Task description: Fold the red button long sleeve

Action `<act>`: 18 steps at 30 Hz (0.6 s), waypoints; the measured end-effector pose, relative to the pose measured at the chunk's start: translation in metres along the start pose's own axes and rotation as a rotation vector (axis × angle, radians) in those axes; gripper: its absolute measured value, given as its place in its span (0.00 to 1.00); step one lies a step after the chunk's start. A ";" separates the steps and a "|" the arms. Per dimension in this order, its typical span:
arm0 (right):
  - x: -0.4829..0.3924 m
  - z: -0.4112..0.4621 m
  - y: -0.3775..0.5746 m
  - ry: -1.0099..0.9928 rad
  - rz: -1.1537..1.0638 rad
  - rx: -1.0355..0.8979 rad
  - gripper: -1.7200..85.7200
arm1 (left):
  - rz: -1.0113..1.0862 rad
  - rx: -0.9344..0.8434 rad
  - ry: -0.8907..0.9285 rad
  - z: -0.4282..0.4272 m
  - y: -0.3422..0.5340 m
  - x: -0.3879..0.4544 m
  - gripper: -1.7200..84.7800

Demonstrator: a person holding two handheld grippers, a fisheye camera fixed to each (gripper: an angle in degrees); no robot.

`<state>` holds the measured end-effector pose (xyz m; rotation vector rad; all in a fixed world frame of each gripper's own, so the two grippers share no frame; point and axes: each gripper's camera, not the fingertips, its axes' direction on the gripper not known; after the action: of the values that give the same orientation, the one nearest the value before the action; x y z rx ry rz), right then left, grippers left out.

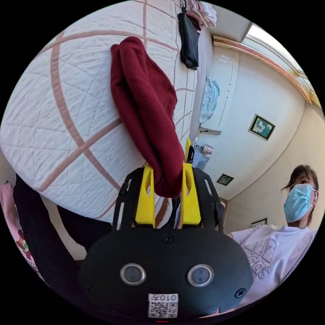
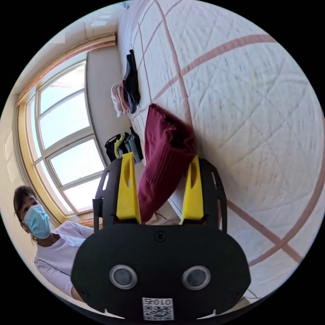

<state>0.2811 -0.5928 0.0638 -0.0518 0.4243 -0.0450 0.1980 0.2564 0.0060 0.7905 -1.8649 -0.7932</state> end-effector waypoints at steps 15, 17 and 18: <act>-0.014 0.019 0.015 0.076 -0.073 -0.210 0.10 | 0.096 -0.225 -0.114 -0.086 -0.050 0.020 0.19; -0.020 0.021 0.020 0.084 -0.079 -0.229 0.10 | 0.093 -0.232 -0.143 -0.094 -0.053 0.023 0.19; -0.028 0.022 0.025 0.095 -0.102 -0.242 0.09 | 0.095 -0.231 -0.151 -0.097 -0.054 0.024 0.19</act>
<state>0.2660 -0.5658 0.0939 -0.3110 0.5208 -0.0971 0.2880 0.1875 0.0101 0.5048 -1.8847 -1.0091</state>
